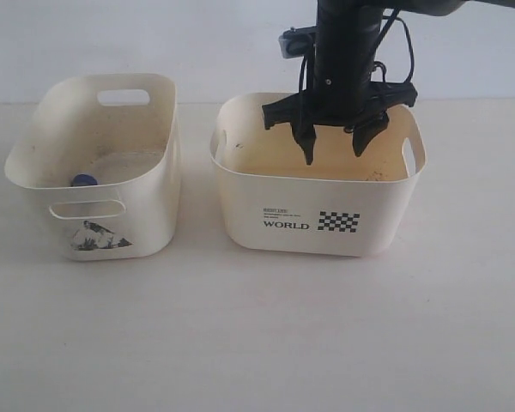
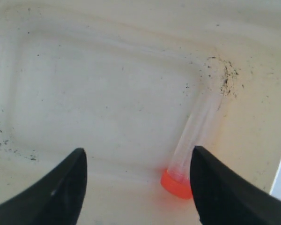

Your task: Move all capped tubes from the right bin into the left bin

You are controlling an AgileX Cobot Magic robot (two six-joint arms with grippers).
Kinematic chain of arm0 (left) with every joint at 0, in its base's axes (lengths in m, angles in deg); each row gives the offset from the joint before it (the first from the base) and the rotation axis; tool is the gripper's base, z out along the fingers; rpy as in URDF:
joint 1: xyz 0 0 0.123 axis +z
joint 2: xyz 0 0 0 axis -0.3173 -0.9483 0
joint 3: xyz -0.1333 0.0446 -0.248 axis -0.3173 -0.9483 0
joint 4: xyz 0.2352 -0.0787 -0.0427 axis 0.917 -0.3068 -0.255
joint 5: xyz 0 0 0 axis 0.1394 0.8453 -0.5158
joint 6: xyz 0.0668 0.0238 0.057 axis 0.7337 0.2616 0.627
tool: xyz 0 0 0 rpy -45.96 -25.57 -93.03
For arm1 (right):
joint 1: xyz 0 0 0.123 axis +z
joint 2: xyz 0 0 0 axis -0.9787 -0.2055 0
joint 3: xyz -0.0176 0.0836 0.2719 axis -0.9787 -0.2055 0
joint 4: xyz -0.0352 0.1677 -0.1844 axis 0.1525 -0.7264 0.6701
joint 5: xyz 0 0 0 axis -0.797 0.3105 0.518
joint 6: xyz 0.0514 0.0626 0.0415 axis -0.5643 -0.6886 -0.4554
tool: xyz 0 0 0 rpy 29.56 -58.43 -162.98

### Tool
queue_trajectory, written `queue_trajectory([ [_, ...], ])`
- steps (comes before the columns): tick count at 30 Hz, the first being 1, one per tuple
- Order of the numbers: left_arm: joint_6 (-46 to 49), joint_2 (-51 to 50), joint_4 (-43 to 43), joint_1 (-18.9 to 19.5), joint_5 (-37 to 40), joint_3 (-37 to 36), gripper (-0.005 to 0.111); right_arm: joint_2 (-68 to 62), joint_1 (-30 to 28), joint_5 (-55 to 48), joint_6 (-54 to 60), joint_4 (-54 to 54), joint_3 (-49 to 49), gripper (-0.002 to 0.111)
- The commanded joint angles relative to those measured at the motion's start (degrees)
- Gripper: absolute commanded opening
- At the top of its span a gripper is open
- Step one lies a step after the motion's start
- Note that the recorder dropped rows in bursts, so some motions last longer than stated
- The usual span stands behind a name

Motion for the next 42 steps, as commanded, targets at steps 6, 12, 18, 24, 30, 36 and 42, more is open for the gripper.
queue_trajectory([
  [6,-0.54,-0.03,0.07,0.02,-0.31,0.21,0.004,0.40,0.05,-0.28,-0.83,-0.50,-0.30,0.061],
  [12,-0.54,-0.03,0.07,0.02,-0.31,0.21,0.004,0.40,0.05,-0.28,-0.84,-0.64,-0.30,0.061],
  [18,-0.54,-0.03,0.07,0.02,-0.31,0.21,0.004,0.40,0.05,-0.28,-0.84,-0.07,-0.30,0.061],
  [24,-0.54,-0.03,0.07,0.02,-0.31,0.21,0.004,-0.62,0.05,-0.28,-0.83,0.06,-0.30,0.061],
  [30,-0.54,-0.03,0.07,0.02,-0.31,0.21,0.004,-0.77,0.05,-0.28,1.25,0.52,-0.30,0.061],
  [36,-0.54,-0.03,0.07,0.02,-0.31,0.21,0.004,-0.77,0.05,-0.28,0.68,4.30,-0.30,0.061],
  [42,-0.54,-0.03,0.07,0.02,-0.31,0.21,0.004,-1.37,0.05,-0.28,0.37,7.31,-0.56,0.061],
])
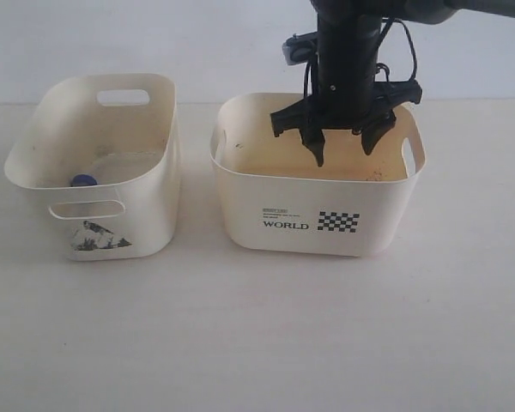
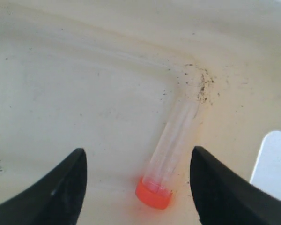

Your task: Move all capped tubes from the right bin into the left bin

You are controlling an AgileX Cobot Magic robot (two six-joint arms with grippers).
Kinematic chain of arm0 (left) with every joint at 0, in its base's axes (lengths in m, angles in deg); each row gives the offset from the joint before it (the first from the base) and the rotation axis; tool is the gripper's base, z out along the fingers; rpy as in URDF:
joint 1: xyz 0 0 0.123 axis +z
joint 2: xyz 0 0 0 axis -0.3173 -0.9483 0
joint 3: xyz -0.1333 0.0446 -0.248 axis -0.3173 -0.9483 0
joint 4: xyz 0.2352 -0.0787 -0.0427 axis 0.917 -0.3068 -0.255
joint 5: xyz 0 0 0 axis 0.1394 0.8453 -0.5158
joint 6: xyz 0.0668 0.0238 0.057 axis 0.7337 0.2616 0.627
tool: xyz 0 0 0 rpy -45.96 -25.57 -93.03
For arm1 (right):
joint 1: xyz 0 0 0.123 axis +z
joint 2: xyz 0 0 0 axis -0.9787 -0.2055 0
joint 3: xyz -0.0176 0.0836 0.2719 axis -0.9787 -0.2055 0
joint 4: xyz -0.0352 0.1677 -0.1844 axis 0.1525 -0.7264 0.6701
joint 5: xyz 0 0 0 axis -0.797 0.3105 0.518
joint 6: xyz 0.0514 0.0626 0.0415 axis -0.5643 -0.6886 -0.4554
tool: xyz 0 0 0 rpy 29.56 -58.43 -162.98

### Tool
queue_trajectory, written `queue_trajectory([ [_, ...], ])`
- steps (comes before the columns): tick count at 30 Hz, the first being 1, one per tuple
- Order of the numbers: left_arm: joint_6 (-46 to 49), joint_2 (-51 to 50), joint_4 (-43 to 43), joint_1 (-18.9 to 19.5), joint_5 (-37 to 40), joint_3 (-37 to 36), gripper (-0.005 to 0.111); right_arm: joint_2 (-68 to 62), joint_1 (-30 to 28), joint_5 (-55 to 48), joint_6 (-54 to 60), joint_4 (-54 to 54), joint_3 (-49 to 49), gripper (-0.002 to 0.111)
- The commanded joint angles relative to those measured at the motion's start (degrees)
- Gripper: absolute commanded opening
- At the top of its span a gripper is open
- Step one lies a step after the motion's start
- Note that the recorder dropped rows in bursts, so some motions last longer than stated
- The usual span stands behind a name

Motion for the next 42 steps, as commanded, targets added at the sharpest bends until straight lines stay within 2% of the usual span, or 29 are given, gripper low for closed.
queue_trajectory([
  [1,-0.54,-0.03,0.07,0.02,-0.31,0.21,0.004,-0.20,0.05,-0.07,-1.13,2.33,-0.93,0.061],
  [13,-0.54,-0.03,0.07,0.02,-0.31,0.21,0.004,-3.49,0.05,-0.07,-5.95,2.99,-1.41,0.061],
  [26,-0.54,-0.03,0.07,0.02,-0.31,0.21,0.004,-5.54,-0.78,-0.07,-10.56,9.61,-8.29,0.061],
  [42,-0.54,-0.03,0.07,0.02,-0.31,0.21,0.004,-12.23,-0.99,-0.07,-10.83,7.43,-8.29,0.059],
])
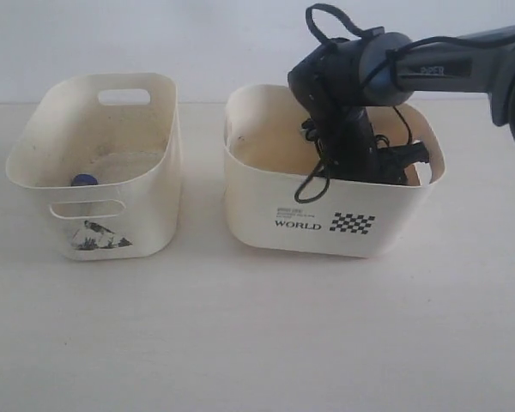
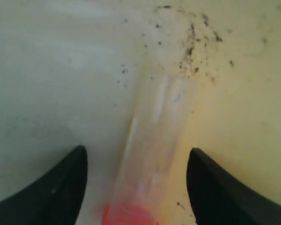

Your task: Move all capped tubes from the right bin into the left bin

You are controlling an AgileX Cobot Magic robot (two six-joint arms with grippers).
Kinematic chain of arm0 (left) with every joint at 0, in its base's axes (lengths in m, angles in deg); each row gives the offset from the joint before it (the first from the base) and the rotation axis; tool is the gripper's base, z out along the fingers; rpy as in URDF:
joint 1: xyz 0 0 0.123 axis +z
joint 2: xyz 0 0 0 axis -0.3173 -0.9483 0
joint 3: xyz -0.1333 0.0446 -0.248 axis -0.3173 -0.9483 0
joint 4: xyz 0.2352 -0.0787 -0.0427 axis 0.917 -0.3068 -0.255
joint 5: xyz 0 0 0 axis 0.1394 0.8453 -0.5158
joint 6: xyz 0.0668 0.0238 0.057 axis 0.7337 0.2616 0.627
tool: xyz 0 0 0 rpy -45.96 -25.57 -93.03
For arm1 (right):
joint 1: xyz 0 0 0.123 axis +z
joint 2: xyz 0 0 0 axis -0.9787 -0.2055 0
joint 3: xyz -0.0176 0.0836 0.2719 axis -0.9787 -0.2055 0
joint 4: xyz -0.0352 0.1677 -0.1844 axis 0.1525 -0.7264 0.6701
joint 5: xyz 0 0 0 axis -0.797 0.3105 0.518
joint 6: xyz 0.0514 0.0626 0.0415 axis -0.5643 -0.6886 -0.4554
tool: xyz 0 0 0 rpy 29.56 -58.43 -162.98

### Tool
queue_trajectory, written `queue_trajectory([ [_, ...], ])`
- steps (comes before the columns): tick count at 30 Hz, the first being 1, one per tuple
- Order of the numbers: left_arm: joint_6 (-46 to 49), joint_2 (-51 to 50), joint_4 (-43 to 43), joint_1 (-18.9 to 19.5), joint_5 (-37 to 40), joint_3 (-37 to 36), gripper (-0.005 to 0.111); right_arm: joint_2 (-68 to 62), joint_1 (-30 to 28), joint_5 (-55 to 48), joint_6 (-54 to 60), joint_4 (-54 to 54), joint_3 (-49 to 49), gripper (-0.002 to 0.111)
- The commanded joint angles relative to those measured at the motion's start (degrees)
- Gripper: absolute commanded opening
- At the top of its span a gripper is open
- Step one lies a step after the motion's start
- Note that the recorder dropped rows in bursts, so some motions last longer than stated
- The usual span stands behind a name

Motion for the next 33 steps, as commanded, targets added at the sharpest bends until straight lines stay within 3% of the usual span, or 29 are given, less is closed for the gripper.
queue_trajectory([
  [1,-0.54,-0.03,0.07,0.02,-0.31,0.21,0.004,-2.52,-0.99,-0.18,-0.42,-0.79,-1.24,0.056],
  [6,-0.54,-0.03,0.07,0.02,-0.31,0.21,0.004,-2.40,-0.99,-0.18,0.70,-0.64,-1.24,0.024],
  [12,-0.54,-0.03,0.07,0.02,-0.31,0.21,0.004,-2.40,-0.99,-0.18,2.27,-1.24,-1.24,0.000],
  [33,-0.54,-0.03,0.07,0.02,-0.31,0.21,0.004,12.36,-0.90,-0.18,6.21,-12.14,1.66,0.000],
])
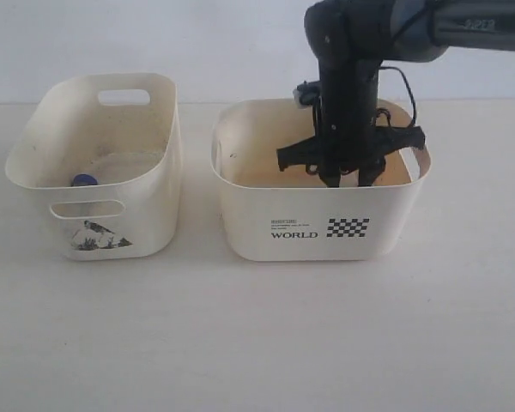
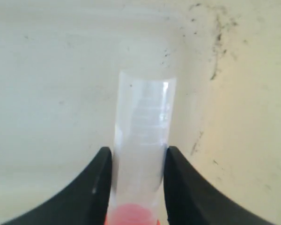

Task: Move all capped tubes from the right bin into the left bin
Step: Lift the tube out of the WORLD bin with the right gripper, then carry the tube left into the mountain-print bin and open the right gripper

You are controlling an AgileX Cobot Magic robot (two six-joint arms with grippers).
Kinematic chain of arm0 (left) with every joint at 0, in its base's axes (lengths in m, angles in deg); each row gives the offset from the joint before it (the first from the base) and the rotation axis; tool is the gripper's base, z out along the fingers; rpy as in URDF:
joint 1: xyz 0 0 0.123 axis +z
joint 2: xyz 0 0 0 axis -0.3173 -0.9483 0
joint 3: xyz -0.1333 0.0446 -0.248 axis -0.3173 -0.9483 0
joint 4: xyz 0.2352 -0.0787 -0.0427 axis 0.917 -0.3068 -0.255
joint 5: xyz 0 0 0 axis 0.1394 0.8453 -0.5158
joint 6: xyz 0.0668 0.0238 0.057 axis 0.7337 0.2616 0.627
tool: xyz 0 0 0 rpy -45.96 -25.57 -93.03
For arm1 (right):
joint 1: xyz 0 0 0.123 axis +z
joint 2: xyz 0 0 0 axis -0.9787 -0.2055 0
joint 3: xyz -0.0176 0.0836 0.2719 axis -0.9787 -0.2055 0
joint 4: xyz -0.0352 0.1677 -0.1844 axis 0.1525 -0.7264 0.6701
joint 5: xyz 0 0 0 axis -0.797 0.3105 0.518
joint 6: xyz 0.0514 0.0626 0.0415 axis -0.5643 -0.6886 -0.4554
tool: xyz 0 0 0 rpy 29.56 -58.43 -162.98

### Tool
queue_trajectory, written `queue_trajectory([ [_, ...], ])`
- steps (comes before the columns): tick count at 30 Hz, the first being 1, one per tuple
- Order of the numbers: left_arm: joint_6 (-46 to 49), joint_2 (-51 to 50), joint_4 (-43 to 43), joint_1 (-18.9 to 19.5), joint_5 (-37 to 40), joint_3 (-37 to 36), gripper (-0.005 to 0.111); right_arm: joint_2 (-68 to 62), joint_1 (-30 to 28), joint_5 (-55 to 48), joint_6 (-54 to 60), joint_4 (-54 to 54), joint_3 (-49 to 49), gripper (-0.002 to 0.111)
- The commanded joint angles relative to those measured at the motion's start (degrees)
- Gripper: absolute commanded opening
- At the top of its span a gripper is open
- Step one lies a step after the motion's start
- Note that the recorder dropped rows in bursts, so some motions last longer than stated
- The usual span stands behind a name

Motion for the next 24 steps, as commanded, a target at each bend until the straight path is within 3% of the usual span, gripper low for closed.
queue_trajectory([
  [1,-0.54,-0.03,0.07,0.02,-0.31,0.21,0.004,6.59,-0.16,-0.50,2.38,-1.44,0.30,0.000],
  [8,-0.54,-0.03,0.07,0.02,-0.31,0.21,0.004,14.10,-0.16,-0.31,10.78,-10.39,0.30,0.000],
  [13,-0.54,-0.03,0.07,0.02,-0.31,0.21,0.004,17.32,-0.03,9.82,31.78,-42.12,0.30,0.000],
  [15,-0.54,-0.03,0.07,0.02,-0.31,0.21,0.004,17.32,2.20,13.14,41.04,-49.33,0.20,0.000],
  [21,-0.54,-0.03,0.07,0.02,-0.31,0.21,0.004,13.75,12.11,41.34,51.51,-50.32,0.18,0.000],
  [24,-0.54,-0.03,0.07,0.02,-0.31,0.21,0.004,9.92,14.21,48.94,51.51,-50.32,0.18,0.000],
])
